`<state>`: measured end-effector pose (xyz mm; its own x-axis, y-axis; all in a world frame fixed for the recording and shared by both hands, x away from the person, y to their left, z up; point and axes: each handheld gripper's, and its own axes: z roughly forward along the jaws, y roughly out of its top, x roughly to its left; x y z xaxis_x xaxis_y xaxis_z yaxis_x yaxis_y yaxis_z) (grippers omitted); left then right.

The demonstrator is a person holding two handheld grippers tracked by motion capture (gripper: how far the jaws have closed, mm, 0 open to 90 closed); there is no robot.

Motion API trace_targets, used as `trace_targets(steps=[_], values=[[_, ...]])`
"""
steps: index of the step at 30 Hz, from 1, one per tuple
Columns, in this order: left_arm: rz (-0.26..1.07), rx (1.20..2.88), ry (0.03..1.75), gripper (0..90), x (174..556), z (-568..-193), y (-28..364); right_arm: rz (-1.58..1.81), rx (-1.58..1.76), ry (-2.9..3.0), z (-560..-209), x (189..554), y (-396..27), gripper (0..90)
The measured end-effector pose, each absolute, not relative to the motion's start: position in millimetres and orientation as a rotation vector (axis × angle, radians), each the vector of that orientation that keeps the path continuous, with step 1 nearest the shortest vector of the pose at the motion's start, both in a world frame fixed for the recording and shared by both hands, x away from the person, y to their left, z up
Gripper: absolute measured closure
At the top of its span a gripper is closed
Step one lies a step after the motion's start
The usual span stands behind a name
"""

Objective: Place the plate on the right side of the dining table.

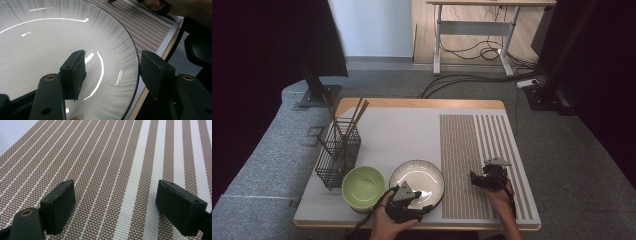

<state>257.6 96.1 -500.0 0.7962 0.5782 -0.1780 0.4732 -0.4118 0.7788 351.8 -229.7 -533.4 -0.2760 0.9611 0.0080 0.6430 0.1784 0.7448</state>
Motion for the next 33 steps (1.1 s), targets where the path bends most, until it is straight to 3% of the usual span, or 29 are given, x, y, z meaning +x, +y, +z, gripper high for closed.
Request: trace_targets(steps=[22, 33], values=[[0.156, 2.075, 0.811, 38.6, 259.9, -500.3, 96.7, 0.896, 1.505, 1.991, -533.4, 351.6, -229.6, 16.6], [0.155, 2.072, 0.817, 38.7, 261.5, -500.5, 97.2, 0.991, 1.465, 1.992, -526.5, 346.3, -229.4, 22.4]])
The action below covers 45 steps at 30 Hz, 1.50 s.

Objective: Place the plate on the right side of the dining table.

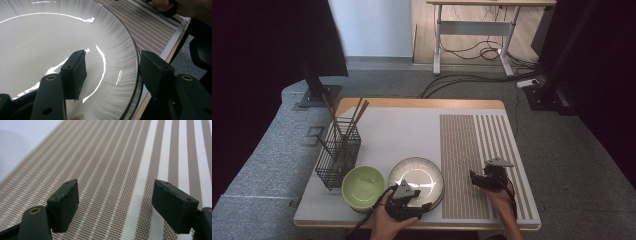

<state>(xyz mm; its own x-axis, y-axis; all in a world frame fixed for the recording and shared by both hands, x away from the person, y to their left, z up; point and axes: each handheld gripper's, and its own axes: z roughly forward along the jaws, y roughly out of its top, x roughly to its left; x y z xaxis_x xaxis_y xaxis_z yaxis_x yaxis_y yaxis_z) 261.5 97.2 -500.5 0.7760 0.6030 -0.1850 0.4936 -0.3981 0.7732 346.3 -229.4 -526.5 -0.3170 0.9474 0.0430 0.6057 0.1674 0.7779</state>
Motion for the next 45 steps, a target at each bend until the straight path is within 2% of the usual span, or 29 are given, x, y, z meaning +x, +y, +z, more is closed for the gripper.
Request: trace_targets(steps=[12, 24, 33, 39, 45], values=[[0.145, 2.062, 0.82, 38.7, 263.2, -500.9, 98.9, 1.147, 1.317, 2.058, -498.9, 343.8, -199.4, 26.5], [0.145, 2.062, 0.827, 38.8, 263.2, -500.5, 98.0, 1.329, 1.177, 2.142, -470.9, 362.2, -149.4, 32.5], [0.15, 2.058, 0.826, 39.1, 263.1, -498.7, 98.2, 1.361, 1.141, 2.242, -478.3, 384.4, -117.9, 43.6], [0.152, 2.058, 0.827, 39.2, 263.0, -498.5, 98.2, 1.339, 1.128, 2.311, -485.6, 389.3, -109.5, 47.5], [0.15, 2.062, 0.83, 39.2, 263.1, -499.7, 96.8, 1.348, 1.108, 2.392, -494.1, 391.9, -103.4, 55.6]])
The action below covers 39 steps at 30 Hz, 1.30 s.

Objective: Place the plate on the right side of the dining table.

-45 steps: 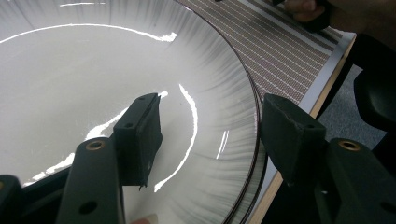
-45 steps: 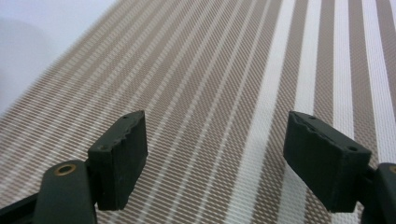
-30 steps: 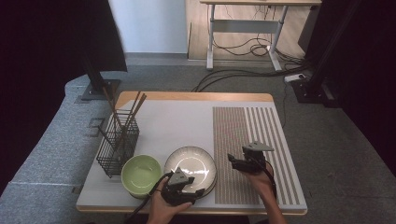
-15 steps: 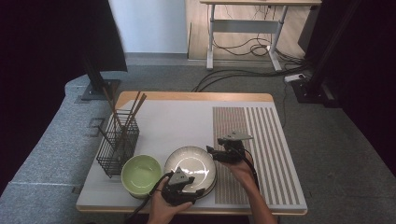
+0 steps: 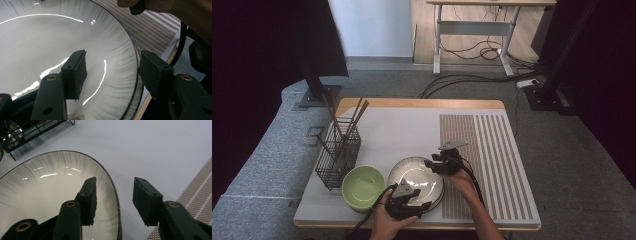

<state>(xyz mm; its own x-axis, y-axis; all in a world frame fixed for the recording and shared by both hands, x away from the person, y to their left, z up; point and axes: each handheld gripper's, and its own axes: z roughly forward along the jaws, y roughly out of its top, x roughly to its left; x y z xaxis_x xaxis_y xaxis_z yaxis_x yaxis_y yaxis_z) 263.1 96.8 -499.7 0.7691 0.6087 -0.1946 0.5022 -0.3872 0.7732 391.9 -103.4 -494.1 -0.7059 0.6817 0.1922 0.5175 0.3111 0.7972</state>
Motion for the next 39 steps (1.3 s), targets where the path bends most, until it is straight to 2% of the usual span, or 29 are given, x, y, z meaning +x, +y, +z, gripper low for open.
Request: trace_targets(steps=[3, 4, 7, 8, 20, 31, 39], values=[[0.158, 2.065, 0.829, 39.5, 262.3, -500.2, 95.9, 1.345, 1.095, 2.417, -496.7, 392.8, -101.8, 58.6], [0.158, 2.065, 0.829, 39.6, 262.3, -500.2, 95.9, 1.342, 1.085, 2.436, -499.2, 393.1, -100.4, 63.2], [0.157, 2.065, 0.829, 39.6, 262.3, -500.2, 95.9, 1.352, 1.092, 2.451, -501.2, 393.6, -99.7, 67.3], [0.157, 2.065, 0.829, 39.6, 262.4, -500.2, 95.9, 1.353, 1.086, 2.466, -502.3, 394.4, -99.8, 72.0], [0.167, 2.079, 0.832, 40.5, 261.9, -502.9, 92.2, 1.482, 1.148, 2.456, -499.6, 400.8, -117.2, 84.1], [0.203, 2.08, 0.845, 41.8, 260.4, -500.6, 95.5, 1.406, 1.132, 2.396, -485.9, 394.8, -134.9, 85.4], [0.173, 2.089, 0.854, 41.7, 261.3, -502.6, 96.1, 1.408, 1.128, 2.403, -486.0, 393.3, -141.5, 85.4]])
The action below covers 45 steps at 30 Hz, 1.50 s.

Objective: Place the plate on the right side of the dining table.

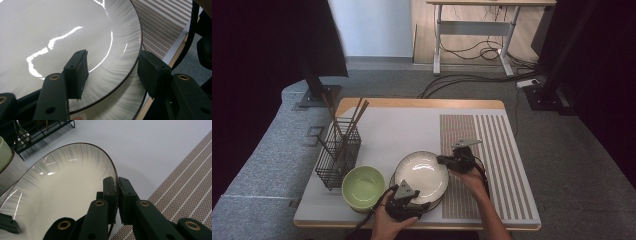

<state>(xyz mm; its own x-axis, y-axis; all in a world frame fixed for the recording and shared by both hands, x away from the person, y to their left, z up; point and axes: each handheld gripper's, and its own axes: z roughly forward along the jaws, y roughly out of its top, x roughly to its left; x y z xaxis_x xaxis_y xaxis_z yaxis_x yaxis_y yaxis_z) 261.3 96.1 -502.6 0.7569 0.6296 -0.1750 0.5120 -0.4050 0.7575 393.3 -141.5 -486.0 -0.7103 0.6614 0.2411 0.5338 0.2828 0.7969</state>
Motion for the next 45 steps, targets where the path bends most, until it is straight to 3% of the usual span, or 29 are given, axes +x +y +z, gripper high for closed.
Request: trace_targets(steps=[8, 16, 23, 28, 29, 32, 45], values=[[0.153, 2.091, 0.856, 42.4, 261.8, -503.8, 96.0, 1.393, 1.122, 2.413, -487.5, 392.5, -140.0, 83.5], [0.152, 2.093, 0.858, 43.4, 262.2, -503.8, 96.3, 1.392, 1.145, 2.395, -491.0, 393.9, -140.0, 72.8], [0.156, 2.095, 0.861, 43.6, 262.9, -503.8, 97.1, 1.421, 1.173, 2.437, -499.4, 397.7, -133.2, 57.2], [0.158, 2.095, 0.862, 43.6, 263.2, -503.9, 97.3, 1.441, 1.185, 2.469, -504.0, 399.8, -128.4, 62.1], [0.158, 2.095, 0.862, 43.6, 263.2, -504.0, 97.2, 1.467, 1.185, 2.476, -503.8, 400.0, -128.3, 71.1], [0.157, 2.094, 0.861, 43.5, 263.2, -504.0, 97.2, 1.49, 1.212, 2.474, -503.1, 400.6, -128.8, 76.6], [0.174, 2.088, 0.859, 43.5, 261.1, -500.7, 98.1, 1.619, 1.3, 2.364, -491.4, 397.6, -142.2, 84.4]])
